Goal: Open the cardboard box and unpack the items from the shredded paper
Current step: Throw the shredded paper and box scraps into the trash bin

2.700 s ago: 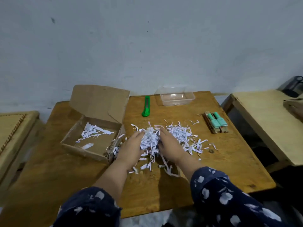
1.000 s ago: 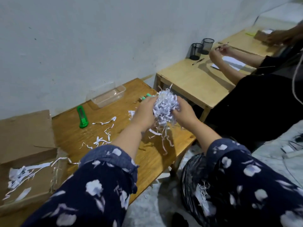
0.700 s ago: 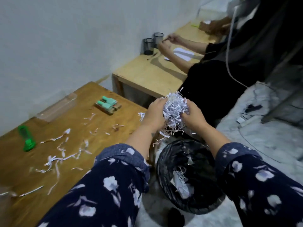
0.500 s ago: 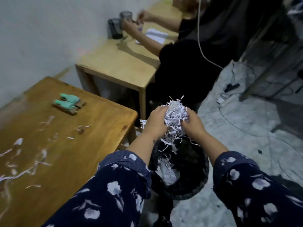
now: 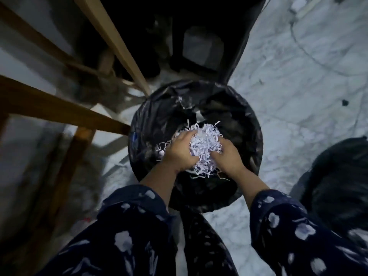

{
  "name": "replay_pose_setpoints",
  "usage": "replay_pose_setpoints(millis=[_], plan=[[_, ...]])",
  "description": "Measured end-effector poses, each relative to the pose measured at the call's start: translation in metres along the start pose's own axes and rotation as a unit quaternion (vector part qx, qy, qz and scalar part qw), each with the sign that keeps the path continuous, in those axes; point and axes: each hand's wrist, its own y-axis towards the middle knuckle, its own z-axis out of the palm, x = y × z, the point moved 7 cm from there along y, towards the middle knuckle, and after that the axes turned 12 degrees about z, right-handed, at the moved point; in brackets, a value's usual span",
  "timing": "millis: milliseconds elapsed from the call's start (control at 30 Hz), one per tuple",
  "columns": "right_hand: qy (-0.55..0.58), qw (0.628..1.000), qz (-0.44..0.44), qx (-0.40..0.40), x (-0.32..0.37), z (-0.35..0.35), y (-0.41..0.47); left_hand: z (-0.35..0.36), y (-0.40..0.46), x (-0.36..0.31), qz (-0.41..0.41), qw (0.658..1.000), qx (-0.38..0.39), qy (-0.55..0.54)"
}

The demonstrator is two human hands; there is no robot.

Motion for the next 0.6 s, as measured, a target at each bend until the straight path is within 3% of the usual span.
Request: replay_pose_setpoints(millis=[133,267,600], plan=[[-0.03,0.994,0.072,0.077,-0.049,0.043,0.029,0.05,0.009,0.037,-0.02,0.997,0.069,-0.005],[-0.077,0.99,0.08,0.088,-0.052,0.05,0.035,0.061,0.004,0.045,-0.04,0.994,0.099,0.007],[-0.15,0.986,0.034,0.057,0.064,-0.013,-0.041,-0.054,-0.039,-0.026,-0.039,0.998,0.039,0.032]])
